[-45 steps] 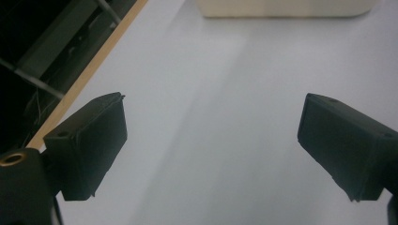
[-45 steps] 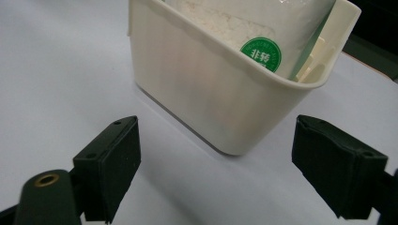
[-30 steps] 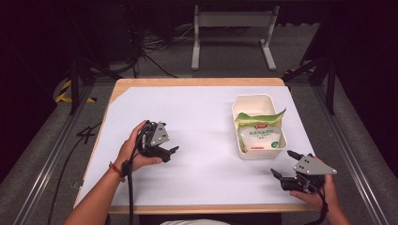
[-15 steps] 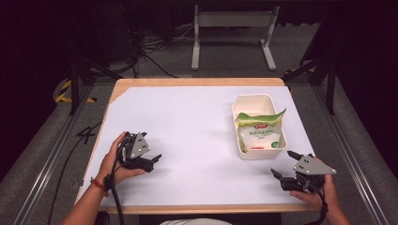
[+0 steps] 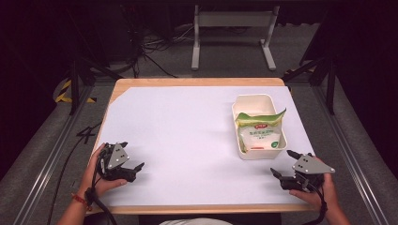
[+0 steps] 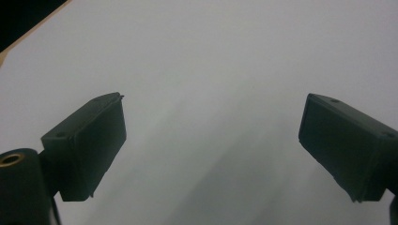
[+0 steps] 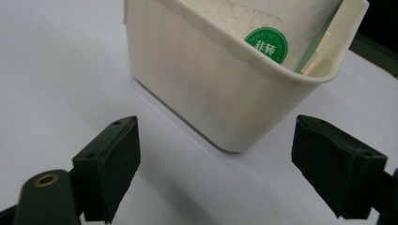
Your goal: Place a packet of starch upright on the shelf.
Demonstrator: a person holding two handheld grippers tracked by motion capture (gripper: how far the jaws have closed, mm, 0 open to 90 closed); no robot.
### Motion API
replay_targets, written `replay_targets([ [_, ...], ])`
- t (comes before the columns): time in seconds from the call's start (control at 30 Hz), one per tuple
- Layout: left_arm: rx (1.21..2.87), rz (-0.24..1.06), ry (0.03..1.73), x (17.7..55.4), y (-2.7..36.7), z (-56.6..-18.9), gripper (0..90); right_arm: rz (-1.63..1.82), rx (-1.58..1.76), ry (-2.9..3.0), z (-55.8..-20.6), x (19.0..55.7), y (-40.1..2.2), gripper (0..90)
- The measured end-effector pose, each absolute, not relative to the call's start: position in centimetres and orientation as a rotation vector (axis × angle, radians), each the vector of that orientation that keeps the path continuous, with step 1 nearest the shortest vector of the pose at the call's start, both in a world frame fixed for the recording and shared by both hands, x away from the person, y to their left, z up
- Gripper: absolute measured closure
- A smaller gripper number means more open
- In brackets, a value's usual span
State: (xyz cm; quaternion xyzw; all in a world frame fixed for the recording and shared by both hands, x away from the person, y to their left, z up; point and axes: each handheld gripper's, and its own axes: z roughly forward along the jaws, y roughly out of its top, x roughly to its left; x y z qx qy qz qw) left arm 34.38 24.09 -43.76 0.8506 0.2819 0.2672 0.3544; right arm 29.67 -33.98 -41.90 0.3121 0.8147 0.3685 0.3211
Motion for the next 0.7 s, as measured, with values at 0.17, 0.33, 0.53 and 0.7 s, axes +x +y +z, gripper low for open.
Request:
replay_targets([
  [0.17, 2.124, 0.684, 0.784, 33.7, 25.6, -44.0, 8.7, 0.970, 0.825, 2.132, -41.9, 29.8, -34.1, 15.8],
  [0.33, 2.066, 0.651, 0.843, 32.8, 26.9, -44.6, 8.8, 0.973, 0.811, 2.136, -41.9, 30.0, -34.0, 15.8],
  [0.53, 1.977, 0.598, 0.890, 32.0, 27.8, -45.0, 9.3, 0.972, 0.806, 2.143, -41.9, 30.4, -33.8, 15.7],
  [0.7, 1.972, 0.605, 0.912, 31.8, 27.9, -45.2, 9.3, 0.975, 0.801, 2.144, -41.9, 30.6, -33.7, 15.2],
])
